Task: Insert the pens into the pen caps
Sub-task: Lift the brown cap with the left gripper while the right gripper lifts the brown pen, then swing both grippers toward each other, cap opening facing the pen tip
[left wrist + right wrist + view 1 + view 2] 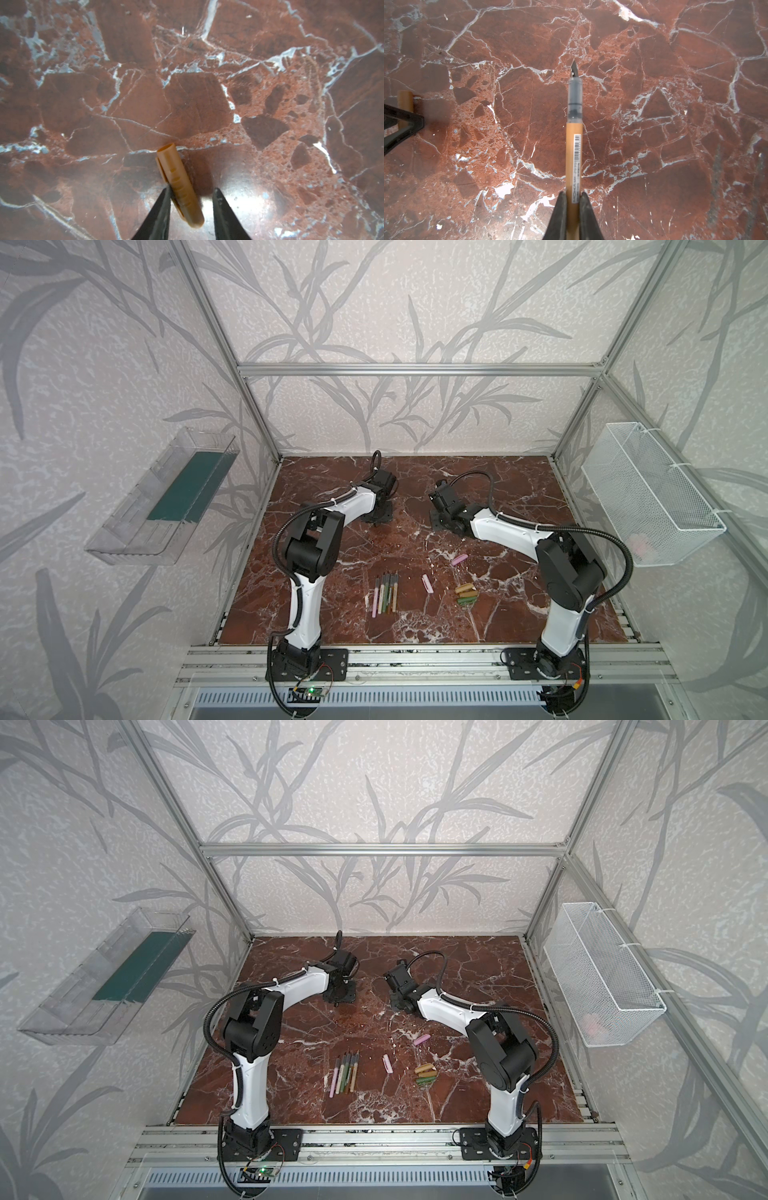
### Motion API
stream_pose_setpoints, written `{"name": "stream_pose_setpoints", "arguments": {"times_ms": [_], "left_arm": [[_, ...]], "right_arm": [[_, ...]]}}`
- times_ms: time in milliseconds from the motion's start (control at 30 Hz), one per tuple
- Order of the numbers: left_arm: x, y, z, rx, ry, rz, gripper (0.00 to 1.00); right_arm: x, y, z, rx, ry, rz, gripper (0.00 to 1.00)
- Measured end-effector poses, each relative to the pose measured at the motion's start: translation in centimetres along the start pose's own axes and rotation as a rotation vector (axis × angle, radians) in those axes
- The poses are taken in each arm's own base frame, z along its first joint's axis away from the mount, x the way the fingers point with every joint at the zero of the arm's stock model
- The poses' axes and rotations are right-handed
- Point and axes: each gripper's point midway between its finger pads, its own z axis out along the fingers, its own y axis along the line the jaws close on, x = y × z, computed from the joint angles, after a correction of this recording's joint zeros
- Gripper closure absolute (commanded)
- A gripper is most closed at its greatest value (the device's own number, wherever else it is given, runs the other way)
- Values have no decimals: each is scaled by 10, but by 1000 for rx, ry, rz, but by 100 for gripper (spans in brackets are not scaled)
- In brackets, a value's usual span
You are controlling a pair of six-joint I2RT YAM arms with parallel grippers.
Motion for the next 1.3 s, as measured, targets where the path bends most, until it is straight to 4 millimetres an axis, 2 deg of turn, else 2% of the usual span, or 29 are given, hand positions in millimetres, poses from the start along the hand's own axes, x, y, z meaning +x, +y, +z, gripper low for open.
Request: {"name": "stream_pose_setpoints", "arguments": {"times_ms": [267,433,600,767,933,1033,1133,1233,1300], "left_arm": [[-15,-10,8,10,-3,5,60],[-23,-15,13,9,0,15,62],[-25,-16,14,9,0,24,79],[-28,-16,14,4,2,42,93],[-33,-16,11,-5,-4,94,100],[-45,-20,3,4,-33,158,100],[-67,-26,-13,19,-93,251,100],[-88,-31,-43,46,-168,393,100],[-100,-34,-77,64,-241,527,100]], "right_arm": [[2,0,-1,-6,3,0,100],[1,0,-2,-9,-1,2,100],[3,-1,-1,-8,1,3,100],[6,-4,-2,-25,-3,10,100],[9,-15,-17,-56,-42,15,100],[-1,-21,-37,-80,-124,8,100],[-14,-24,-58,-110,-225,-28,100],[-19,-17,-76,-180,-309,-133,100],[-14,-12,-89,-235,-358,-223,100]]}}
